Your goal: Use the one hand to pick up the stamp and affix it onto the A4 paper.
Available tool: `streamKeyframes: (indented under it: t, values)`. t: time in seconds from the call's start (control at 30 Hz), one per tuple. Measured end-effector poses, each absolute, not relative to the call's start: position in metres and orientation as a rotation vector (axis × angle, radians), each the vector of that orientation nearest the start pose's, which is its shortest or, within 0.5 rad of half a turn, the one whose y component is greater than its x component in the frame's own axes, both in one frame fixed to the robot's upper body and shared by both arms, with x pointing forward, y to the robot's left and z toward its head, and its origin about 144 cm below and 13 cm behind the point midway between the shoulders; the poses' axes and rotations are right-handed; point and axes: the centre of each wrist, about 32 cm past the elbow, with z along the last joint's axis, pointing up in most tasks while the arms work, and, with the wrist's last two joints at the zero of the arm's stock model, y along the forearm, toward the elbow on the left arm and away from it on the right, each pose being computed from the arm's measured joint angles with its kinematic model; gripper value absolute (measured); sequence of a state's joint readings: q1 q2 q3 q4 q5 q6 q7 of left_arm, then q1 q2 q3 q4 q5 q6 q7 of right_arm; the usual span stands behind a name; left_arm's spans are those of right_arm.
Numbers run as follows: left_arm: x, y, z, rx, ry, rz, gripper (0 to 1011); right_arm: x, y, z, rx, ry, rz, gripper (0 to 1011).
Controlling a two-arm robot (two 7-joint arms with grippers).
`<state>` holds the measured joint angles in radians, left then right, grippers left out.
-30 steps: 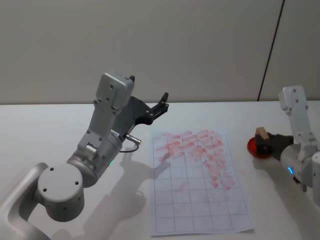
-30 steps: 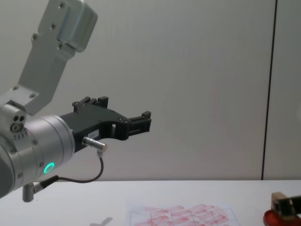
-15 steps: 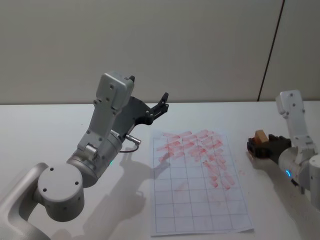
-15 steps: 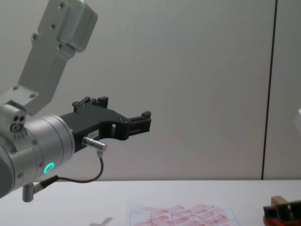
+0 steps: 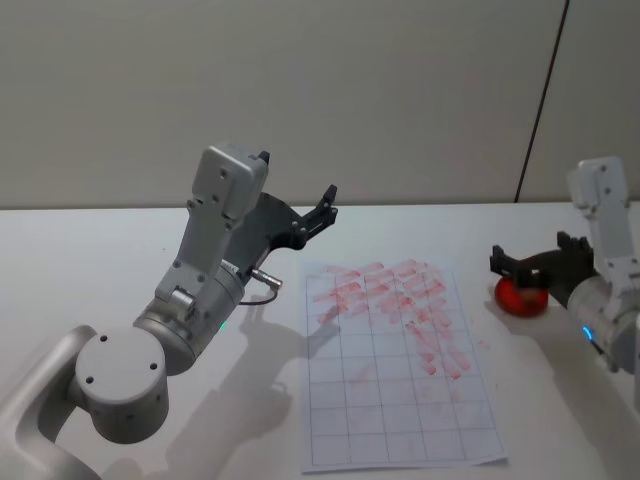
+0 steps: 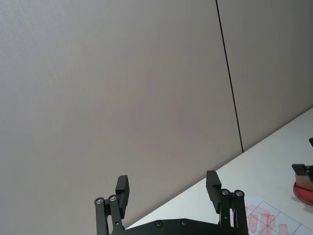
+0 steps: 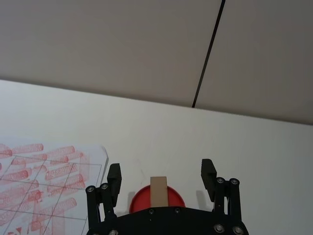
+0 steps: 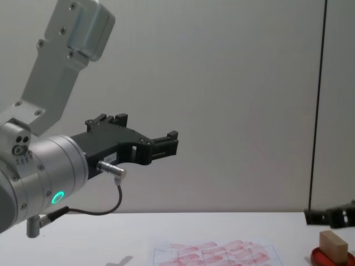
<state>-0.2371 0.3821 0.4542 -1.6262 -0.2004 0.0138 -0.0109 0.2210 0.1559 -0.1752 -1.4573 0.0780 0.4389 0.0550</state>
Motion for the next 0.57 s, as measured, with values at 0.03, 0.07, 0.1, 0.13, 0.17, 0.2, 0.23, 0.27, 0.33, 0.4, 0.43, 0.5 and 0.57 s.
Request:
streamKeyframes:
  t: [0.03,0.07,0.1,0.13,0.17,0.2,0.23,0.27,0.33,0.4,0.43,0.5,0.57]
  values:
    - [0.492,0.198,1.204,0.061,-0.268,1.124,1001,0.517,-0.224,1.176,-0.362,0.168,-1.373,1001]
    - [0.492,0.198,1.204,0.061,-0.268,1.124,1001,0.516,-0.224,1.177,-0.355,0.159,-1.374,1001]
    - [0.492,0.198,1.204,0.061,-0.268,1.124,1001,0.514,-0.225,1.179,-0.340,0.139,-1.377,1001]
    - [0.492,0.198,1.204,0.061,-0.268,1.124,1001,0.512,-0.226,1.180,-0.333,0.129,-1.377,1001]
    - [0.492,0.198,1.204,0.061,-0.268,1.124,1001,0.511,-0.227,1.181,-0.321,0.112,-1.379,1001]
    - [0.492,0.198,1.204,0.061,-0.268,1.124,1001,0.511,-0.227,1.181,-0.321,0.112,-1.379,1001]
    - [0.492,0.198,1.204,0.061,-0.268,1.124,1002,0.509,-0.228,1.182,-0.312,0.099,-1.380,1001]
    - [0.492,0.198,1.204,0.061,-0.268,1.124,1001,0.507,-0.229,1.183,-0.298,0.079,-1.381,1001]
    - [0.492,0.198,1.204,0.061,-0.268,1.124,1001,0.504,-0.232,1.184,-0.279,0.050,-1.383,1001]
    - [0.492,0.198,1.204,0.061,-0.268,1.124,1001,0.502,-0.233,1.185,-0.263,0.027,-1.384,1001]
    - [0.492,0.198,1.204,0.061,-0.268,1.124,1001,0.501,-0.234,1.186,-0.255,0.016,-1.384,1001]
    - [0.492,0.198,1.204,0.061,-0.268,1.124,1001,0.498,-0.237,1.187,-0.236,-0.014,-1.384,1001]
    - [0.492,0.198,1.204,0.061,-0.268,1.124,1001,0.495,-0.240,1.188,-0.218,-0.041,-1.383,1001]
